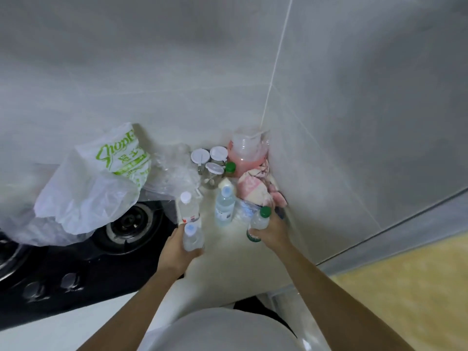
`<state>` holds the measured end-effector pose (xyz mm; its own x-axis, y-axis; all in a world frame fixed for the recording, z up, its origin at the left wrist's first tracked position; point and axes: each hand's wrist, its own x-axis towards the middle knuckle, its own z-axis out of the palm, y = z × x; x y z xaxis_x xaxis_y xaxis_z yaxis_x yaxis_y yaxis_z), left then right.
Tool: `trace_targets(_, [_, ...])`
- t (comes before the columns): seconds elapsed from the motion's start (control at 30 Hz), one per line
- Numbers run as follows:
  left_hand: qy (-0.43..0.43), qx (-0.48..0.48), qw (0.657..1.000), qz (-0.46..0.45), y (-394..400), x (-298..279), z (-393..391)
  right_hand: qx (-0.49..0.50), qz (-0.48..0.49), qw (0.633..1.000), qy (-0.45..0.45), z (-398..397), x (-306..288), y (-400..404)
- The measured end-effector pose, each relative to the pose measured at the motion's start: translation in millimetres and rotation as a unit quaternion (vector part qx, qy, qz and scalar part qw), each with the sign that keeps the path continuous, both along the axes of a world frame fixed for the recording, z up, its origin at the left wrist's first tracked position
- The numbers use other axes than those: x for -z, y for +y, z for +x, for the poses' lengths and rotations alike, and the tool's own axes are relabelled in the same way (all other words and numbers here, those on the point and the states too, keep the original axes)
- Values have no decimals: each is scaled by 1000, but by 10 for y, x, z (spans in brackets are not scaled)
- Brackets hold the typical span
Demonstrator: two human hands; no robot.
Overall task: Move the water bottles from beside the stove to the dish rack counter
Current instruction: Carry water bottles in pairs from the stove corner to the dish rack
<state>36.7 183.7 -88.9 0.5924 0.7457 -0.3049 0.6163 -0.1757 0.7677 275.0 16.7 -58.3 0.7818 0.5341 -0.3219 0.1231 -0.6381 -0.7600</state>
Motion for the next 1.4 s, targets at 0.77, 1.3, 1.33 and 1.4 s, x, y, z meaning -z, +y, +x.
trace_targets(0.77, [-187,-402,892,90,-1288,-1474,-1816,-373,202,905,36,-1588,-871,377])
trace_targets(1.3, [-229,-562,766,210,-2405,-2286,-5783,-594,306,715,206,-6024,-1876,551])
trace_targets(1.33, [-227,-574,755,220,-2481,-2323,-6046,-605,303,704,216,-6336,-1899,530])
trace_targets(1.4, [-232,-603,726,234,-2624,-2374,-6505,-626,293,683,236,-6893,-1929,492])
